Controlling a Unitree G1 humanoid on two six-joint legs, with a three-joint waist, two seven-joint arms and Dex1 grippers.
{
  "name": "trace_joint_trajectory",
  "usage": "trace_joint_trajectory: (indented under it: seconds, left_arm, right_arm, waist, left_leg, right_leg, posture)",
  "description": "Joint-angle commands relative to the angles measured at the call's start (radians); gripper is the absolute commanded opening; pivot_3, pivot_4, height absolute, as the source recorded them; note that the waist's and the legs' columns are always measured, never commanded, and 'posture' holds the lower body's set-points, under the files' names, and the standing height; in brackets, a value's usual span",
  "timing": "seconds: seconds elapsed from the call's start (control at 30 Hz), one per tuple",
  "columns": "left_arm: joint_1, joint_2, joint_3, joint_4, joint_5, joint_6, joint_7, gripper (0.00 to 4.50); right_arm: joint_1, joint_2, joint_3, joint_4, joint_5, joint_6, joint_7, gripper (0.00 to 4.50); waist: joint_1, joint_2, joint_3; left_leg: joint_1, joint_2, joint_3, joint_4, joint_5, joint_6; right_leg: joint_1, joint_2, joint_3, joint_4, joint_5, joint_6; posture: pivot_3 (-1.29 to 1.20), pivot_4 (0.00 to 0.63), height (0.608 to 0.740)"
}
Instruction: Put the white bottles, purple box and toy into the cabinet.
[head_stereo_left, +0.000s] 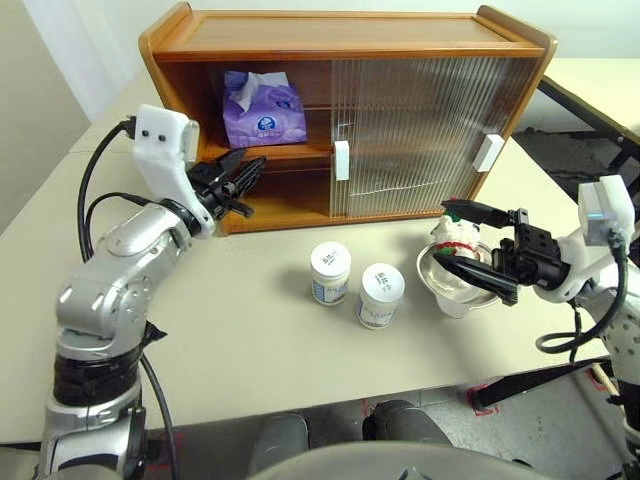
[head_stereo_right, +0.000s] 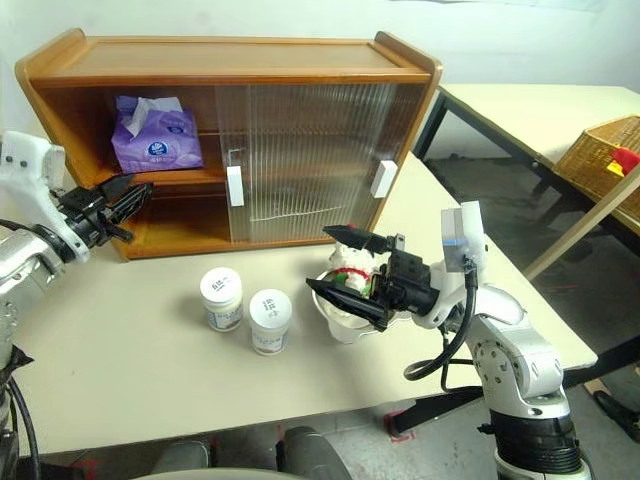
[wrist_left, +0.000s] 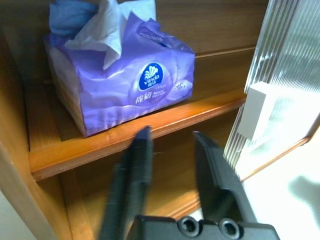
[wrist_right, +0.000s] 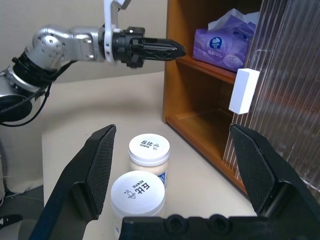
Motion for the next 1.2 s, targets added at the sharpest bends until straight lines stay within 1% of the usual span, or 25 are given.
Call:
trace_joint_trajectory:
  seconds: [0.03, 0.07, 0.2, 0.33, 0.57, 0.87, 0.93, 0.97, 1.07, 1.2]
  left_arm:
    - [0.011, -0.032, -0.022, 0.058, 0.115, -0.092, 0.055, 0.33]
    - [0.013, -0.038, -0.029, 0.074, 0.148, -0.113, 0.067, 0.03]
    - [-0.004, -0.071, -0.063, 0.145, 0.239, -0.173, 0.1, 0.03]
    - [-0.049, -0.124, -0.092, 0.23, 0.291, -0.224, 0.116, 0.03]
    - [-0.209, -0.206, -0.119, 0.396, 0.353, -0.274, 0.134, 0.03]
    - [-0.356, -0.23, -0.131, 0.605, 0.405, -0.295, 0.126, 0.03]
    - [-0.369, -0.238, -0.126, 0.615, 0.404, -0.297, 0.121, 0.03]
    - [-0.362, -0.24, -0.125, 0.588, 0.396, -0.288, 0.11, 0.03]
    - [-0.31, -0.236, -0.118, 0.467, 0.363, -0.284, 0.061, 0.03]
    - [-0.224, -0.209, -0.099, 0.3, 0.286, -0.288, -0.044, 0.03]
  right_arm:
    - [0.004, -0.003, -0.001, 0.011, -0.007, -0.008, 0.016, 4.5]
    - [0.007, -0.003, -0.003, 0.01, -0.008, -0.01, 0.018, 4.5]
    - [0.016, -0.002, -0.008, 0.007, -0.008, -0.013, 0.023, 4.5]
    - [0.015, -0.003, -0.008, -0.001, -0.007, -0.01, 0.018, 4.5]
    - [0.025, 0.0, -0.006, -0.029, -0.001, 0.001, -0.005, 4.5]
    - [0.037, 0.004, -0.007, -0.049, -0.001, 0.0, -0.032, 4.5]
    - [0.038, 0.004, -0.007, -0.051, -0.001, -0.001, -0.035, 4.5]
    - [0.038, 0.004, -0.008, -0.052, -0.001, -0.002, -0.038, 4.5]
    - [0.044, 0.007, -0.01, -0.054, -0.001, -0.007, -0.042, 4.5]
    - [0.053, 0.007, -0.016, -0.052, 0.0, -0.013, -0.037, 4.5]
  waist:
    - [-0.001, 0.0, 0.0]
    - [-0.002, 0.0, 0.0]
    - [-0.003, 0.0, 0.0]
    - [-0.002, 0.0, 0.0]
    - [-0.005, 0.0, 0.0]
    - [-0.018, 0.0, 0.0]
    - [-0.021, 0.0, 0.0]
    - [-0.022, 0.0, 0.0]
    - [-0.024, 0.0, 0.0]
    - [-0.03, 0.0, 0.0]
  left_leg:
    - [0.0, 0.0, 0.0, 0.0, 0.0, 0.0]
    - [0.0, 0.0, 0.0, 0.0, 0.0, 0.0]
    - [0.0, 0.0, 0.0, -0.001, 0.0, 0.0]
    - [-0.001, 0.0, 0.0, 0.0, 0.0, 0.0]
    - [-0.002, 0.0, 0.0, 0.0, 0.0, 0.0]
    - [-0.002, 0.0, 0.0, 0.0, 0.0, 0.0]
    - [-0.002, 0.0, 0.0, 0.0, 0.0, 0.0]
    - [-0.002, 0.0, 0.0, 0.0, 0.0, 0.0]
    - [-0.003, 0.0, 0.0, 0.0, 0.0, 0.0]
    - [-0.004, 0.0, 0.0, 0.0, -0.001, 0.001]
  right_leg:
    - [0.0, 0.0, 0.0, 0.0, 0.0, 0.0]
    - [0.0, 0.0, 0.0, 0.001, 0.0, 0.0]
    - [-0.001, 0.001, 0.0, 0.001, 0.0, -0.001]
    - [-0.001, 0.0, 0.0, 0.001, 0.0, -0.001]
    - [-0.001, 0.0, 0.0, 0.001, 0.0, 0.0]
    - [-0.001, 0.0, 0.0, 0.001, 0.0, 0.005]
    - [-0.001, 0.0, 0.0, 0.0, -0.002, 0.008]
    - [-0.001, 0.0, 0.001, 0.0, -0.001, 0.011]
    - [-0.001, 0.0, 0.0, -0.001, 0.001, 0.013]
    - [-0.001, 0.0, 0.0, -0.002, 0.001, 0.012]
  posture:
    - [-0.09, 0.0, 0.74]
    - [-0.09, 0.0, 0.74]
    - [-0.1, 0.0, 0.74]
    - [-0.1, 0.0, 0.74]
    - [-0.12, 0.0, 0.74]
    - [-0.14, 0.0, 0.74]
    - [-0.14, 0.0, 0.74]
    - [-0.15, 0.0, 0.74]
    - [-0.15, 0.0, 0.74]
    - [-0.14, 0.0, 0.74]
